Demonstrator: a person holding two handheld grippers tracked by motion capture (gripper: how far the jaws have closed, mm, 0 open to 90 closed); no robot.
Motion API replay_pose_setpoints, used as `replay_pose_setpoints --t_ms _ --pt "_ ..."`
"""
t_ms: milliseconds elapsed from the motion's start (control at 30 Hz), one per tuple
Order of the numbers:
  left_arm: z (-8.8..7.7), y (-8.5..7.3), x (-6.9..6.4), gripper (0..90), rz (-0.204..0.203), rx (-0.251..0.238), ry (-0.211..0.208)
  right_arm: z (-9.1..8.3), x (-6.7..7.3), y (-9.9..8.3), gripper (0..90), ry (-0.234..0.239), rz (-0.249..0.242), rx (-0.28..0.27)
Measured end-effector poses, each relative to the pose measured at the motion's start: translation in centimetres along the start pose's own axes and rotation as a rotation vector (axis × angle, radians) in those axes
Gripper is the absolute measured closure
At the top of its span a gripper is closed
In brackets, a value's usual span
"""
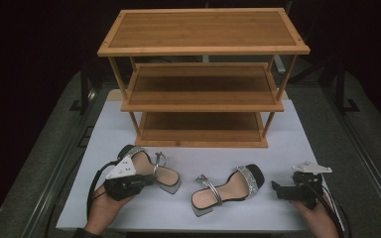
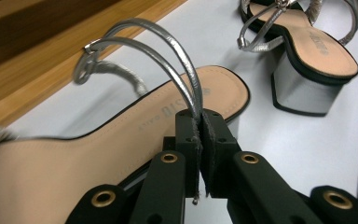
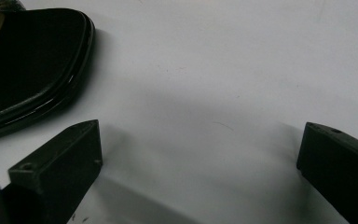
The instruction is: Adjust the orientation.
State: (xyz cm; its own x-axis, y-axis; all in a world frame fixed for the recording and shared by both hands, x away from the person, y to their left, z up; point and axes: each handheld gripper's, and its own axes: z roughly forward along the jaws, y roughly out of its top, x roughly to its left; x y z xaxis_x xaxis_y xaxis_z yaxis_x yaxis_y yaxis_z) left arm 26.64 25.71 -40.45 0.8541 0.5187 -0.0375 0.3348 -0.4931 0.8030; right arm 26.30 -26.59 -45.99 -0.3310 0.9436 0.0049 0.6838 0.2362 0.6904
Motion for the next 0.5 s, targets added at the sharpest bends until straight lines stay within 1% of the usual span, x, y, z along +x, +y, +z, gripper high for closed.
replay_pose_setpoints --t_ms 300,500 --pt "-2.6 -1.7 -0.2 85.9 -0.031 -0.005 0.034 0.0 0.0 0.0 0.0 0.001 0.001 -0.001" --pt "-4.5 -3.1 0.0 85.9 -0.059 -0.012 0.054 0.0 0.0 0.0 0.0 0.002 0.001 -0.001"
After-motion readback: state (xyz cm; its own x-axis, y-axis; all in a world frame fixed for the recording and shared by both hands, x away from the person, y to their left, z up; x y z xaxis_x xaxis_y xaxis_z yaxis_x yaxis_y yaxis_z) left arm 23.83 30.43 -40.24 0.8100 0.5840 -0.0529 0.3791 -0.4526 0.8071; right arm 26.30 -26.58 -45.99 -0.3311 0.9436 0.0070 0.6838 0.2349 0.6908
